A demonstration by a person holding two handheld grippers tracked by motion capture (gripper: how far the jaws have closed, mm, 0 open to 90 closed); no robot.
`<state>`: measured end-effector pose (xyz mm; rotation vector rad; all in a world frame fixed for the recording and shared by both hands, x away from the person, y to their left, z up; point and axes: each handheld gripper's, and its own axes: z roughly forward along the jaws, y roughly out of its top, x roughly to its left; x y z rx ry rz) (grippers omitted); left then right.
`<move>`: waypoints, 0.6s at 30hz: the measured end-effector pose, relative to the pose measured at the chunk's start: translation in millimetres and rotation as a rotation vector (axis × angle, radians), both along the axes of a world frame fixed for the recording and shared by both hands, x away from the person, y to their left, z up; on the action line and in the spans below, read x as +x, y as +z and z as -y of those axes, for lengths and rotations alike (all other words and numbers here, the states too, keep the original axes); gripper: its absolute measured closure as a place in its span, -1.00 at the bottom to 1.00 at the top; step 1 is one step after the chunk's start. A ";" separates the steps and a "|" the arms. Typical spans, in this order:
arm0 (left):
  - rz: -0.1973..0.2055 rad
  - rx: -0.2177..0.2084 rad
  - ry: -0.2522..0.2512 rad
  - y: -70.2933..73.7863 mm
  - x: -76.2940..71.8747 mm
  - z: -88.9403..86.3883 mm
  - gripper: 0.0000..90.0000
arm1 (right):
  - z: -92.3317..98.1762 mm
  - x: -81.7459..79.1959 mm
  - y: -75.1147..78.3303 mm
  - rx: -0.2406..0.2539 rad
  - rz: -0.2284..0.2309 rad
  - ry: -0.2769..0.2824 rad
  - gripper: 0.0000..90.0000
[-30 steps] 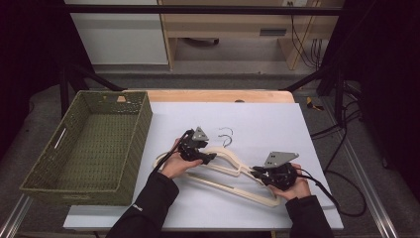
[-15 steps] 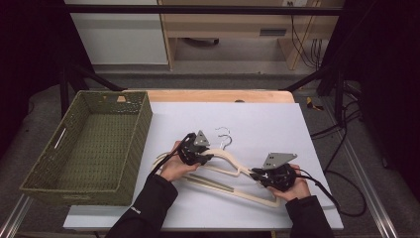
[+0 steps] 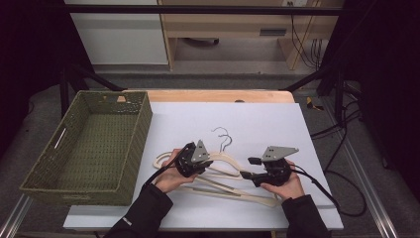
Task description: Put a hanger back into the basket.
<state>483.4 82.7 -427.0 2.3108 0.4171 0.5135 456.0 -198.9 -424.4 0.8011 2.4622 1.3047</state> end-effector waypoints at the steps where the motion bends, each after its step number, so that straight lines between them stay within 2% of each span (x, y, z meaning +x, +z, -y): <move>1: 0.005 -0.002 -0.001 0.9 -2.4 -0.4 0.64 | -5.5 2.8 1.5 0.014 0.000 -0.002 -0.19; 3: 0.007 -0.007 -0.006 2.4 -6.5 -1.1 0.64 | -13.9 6.7 3.5 0.022 -0.002 0.000 -0.19; 6: 0.004 -0.014 -0.015 4.6 -12.7 -2.2 0.63 | -31.5 14.6 4.6 0.022 -0.036 0.032 0.04; 8: -0.009 -0.012 -0.029 4.6 -15.7 -1.7 0.63 | -38.6 17.1 3.6 -0.001 -0.051 0.044 0.15; 10: 0.008 -0.007 -0.023 4.1 -18.3 -0.8 0.63 | -45.9 20.1 1.1 -0.028 -0.083 0.067 0.30; 11: 0.000 -0.007 -0.021 4.1 -18.4 -1.1 0.63 | -48.2 21.0 0.0 -0.042 -0.091 0.076 0.39; 14: -0.026 -0.026 -0.024 2.9 -18.1 -4.1 0.63 | -49.8 22.9 -1.0 -0.021 -0.135 0.123 0.72; 16: -0.057 -0.054 -0.030 5.2 -19.5 -7.5 0.60 | -48.9 22.1 0.2 -0.014 -0.148 0.144 0.75; 18: -0.055 -0.077 -0.031 9.7 -24.0 -12.1 0.46 | -46.9 19.9 3.6 0.000 -0.178 0.164 0.77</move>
